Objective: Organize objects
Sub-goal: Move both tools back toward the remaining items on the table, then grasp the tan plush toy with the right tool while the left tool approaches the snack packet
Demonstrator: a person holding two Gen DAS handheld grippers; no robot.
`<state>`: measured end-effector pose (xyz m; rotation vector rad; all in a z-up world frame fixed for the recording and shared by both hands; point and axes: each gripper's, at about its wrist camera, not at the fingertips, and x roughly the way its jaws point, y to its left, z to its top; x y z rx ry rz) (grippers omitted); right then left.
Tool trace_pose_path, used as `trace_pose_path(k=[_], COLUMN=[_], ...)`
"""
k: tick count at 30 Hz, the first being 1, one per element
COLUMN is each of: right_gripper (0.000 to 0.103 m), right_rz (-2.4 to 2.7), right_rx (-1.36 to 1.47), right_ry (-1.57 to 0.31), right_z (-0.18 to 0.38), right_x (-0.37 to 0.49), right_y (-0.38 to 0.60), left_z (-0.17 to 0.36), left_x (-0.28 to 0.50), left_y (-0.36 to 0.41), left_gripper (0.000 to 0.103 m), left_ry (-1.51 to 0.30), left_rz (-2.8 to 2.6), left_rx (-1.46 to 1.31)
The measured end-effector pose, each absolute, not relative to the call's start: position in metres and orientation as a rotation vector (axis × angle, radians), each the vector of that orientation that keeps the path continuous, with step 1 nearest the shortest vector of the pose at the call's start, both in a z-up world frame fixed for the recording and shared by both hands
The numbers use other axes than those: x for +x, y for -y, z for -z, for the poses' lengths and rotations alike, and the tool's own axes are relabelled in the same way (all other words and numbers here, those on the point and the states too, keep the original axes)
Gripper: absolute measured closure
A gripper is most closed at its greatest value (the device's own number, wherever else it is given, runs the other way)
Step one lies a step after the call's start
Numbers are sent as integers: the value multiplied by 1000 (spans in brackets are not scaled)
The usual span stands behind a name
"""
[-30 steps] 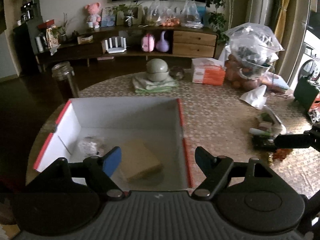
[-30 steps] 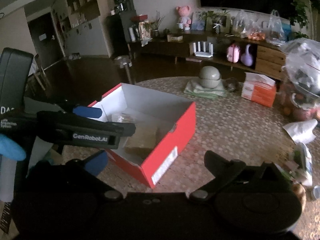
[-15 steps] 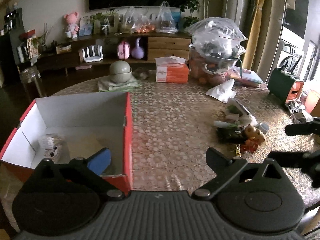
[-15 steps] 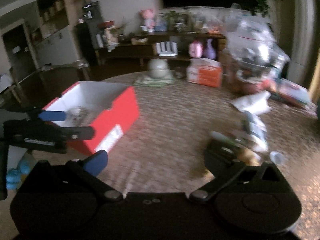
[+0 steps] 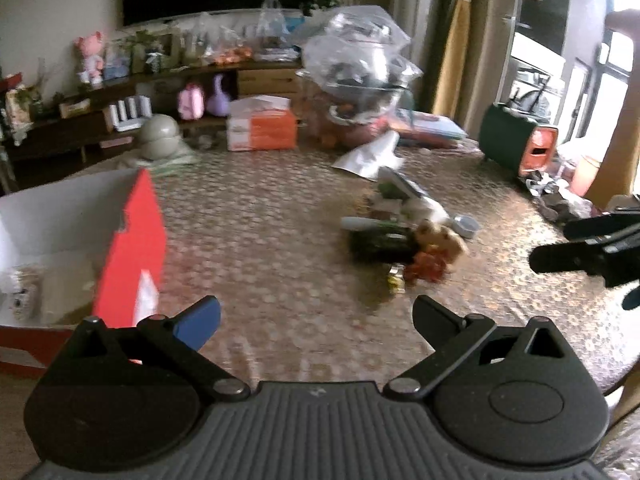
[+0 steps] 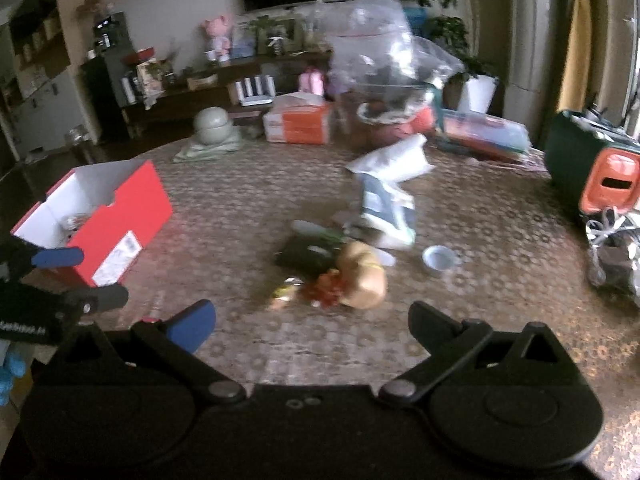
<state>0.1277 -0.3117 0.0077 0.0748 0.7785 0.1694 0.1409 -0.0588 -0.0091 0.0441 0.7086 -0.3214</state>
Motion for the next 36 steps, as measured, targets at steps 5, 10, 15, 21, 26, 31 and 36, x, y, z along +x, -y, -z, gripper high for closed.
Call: trace_pose_path(k=[5, 10, 15, 21, 26, 31, 36], right_gripper=[0, 0, 0, 4, 6, 6, 9], right_rz=[-110, -68, -32, -50, -53, -64, -83], right_rx=[95, 127, 183, 219, 219, 222, 236], right_ry=[-780, -804, -846, -879, -910, -925, -940], right_z=[-2, 9, 28, 44, 58, 68, 75], right_x=[134, 149, 170, 198, 223, 242, 253], right_y=[334, 354, 369, 374, 368, 362, 358], left_z=[18, 30, 46, 68, 79, 88, 96], left_x=[151, 167, 183, 203, 219, 235, 244], left_y=[81, 95, 108, 119, 129, 134, 141], left_gripper=[0, 0, 0, 0, 0, 0, 0], left_ry=[-709, -734, -774, -866, -888, -925, -933], left_rz=[350, 378, 390, 398, 379, 393, 384], left_rx=[48, 34, 32, 10, 45, 35, 57])
